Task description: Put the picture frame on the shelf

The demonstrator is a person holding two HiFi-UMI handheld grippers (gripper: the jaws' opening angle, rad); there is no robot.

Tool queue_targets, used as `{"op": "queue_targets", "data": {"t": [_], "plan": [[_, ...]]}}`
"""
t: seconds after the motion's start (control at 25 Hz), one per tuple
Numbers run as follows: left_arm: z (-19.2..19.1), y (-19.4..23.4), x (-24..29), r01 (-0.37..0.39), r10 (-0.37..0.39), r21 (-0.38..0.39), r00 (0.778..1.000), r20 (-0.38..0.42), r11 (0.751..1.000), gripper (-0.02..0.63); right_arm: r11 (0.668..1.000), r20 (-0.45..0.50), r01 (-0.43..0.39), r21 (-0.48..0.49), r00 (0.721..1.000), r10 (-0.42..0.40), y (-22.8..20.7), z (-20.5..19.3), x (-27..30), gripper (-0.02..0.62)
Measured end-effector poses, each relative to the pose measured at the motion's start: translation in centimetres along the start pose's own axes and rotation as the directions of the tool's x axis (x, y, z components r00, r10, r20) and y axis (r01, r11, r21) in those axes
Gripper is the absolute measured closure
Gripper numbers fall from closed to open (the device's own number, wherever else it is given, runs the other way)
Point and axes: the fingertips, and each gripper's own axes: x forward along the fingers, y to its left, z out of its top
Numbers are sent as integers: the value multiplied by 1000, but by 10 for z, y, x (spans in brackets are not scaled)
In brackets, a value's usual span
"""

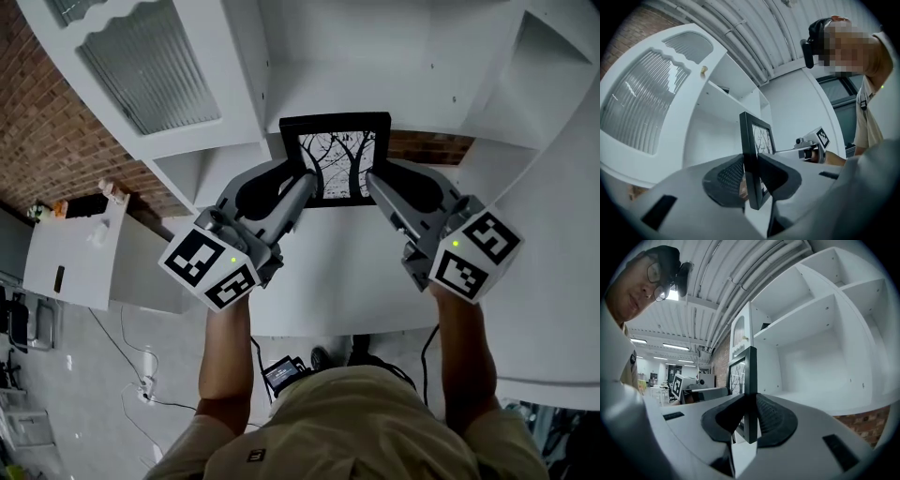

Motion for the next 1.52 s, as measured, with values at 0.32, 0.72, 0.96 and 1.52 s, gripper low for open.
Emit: {"op": "queue_targets", "data": {"t": [0.32,0.72,0.96,1.52], "plan": [[-2,-9,-8,-86,84,70,996,25,994,529,999,57,-49,-8,997,50,1,-5,-4,520],[-12,19,-14,-203,200,103,979,42,974,529,1000,77,-10,-16,997,11,-49,-12,31,520],[-23,36,-18,-232,230,98,973,35,968,531,999,71,17,-29,997,-15,-64,-19,58,520],[-31,58,-29,-251,250,75,968,18,965,531,996,31,76,-53,997,-74,-76,-25,91,520]]}}
